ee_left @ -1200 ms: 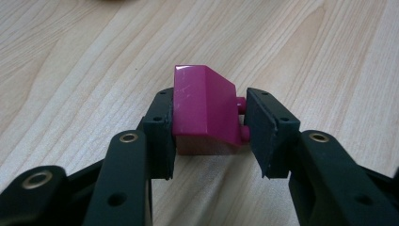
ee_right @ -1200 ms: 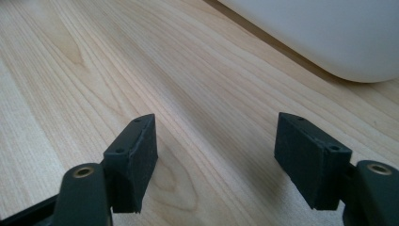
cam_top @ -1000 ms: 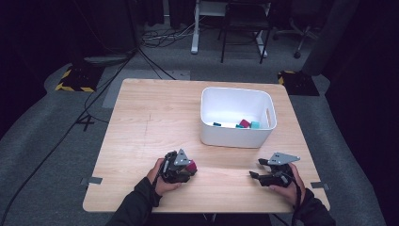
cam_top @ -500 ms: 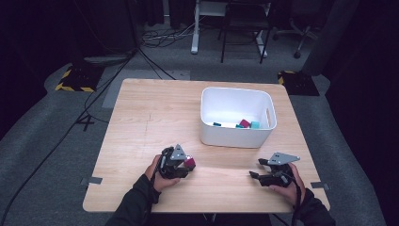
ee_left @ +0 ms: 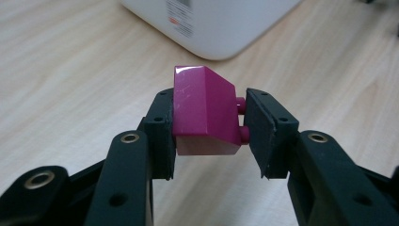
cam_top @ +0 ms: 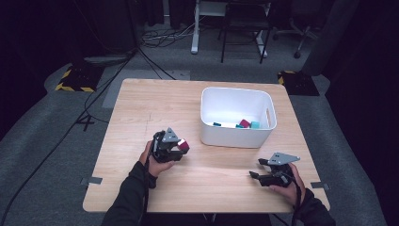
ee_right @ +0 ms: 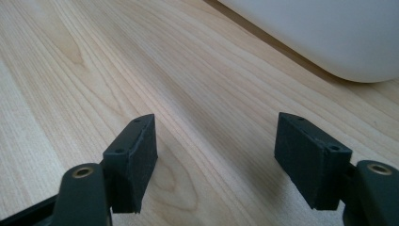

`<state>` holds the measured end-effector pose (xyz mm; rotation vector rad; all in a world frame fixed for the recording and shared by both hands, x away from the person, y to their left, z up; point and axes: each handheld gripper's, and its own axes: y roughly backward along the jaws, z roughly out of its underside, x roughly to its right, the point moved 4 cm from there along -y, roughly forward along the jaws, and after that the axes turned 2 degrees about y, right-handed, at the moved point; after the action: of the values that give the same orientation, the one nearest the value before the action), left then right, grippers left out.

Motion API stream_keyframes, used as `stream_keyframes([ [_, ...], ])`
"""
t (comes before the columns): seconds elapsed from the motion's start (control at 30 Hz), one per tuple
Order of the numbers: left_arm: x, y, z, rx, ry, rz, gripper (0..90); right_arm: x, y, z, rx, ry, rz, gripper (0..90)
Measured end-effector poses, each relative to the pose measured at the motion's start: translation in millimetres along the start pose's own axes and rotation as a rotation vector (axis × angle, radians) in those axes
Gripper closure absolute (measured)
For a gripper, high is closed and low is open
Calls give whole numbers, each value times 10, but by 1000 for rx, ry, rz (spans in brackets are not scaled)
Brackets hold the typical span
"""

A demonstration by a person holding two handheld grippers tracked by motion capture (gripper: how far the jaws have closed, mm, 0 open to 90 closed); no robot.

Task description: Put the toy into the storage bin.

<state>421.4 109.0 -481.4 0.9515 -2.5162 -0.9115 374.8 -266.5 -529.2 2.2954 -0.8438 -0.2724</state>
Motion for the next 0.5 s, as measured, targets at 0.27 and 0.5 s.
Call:
stream_keyframes([
  [0.27,-262,64,-272,25,35,-51,567,0,0,0,0,0,0,307],
  [0.5,-410,91,-535,50,50,-82,567,0,0,0,0,1,-1,307],
])
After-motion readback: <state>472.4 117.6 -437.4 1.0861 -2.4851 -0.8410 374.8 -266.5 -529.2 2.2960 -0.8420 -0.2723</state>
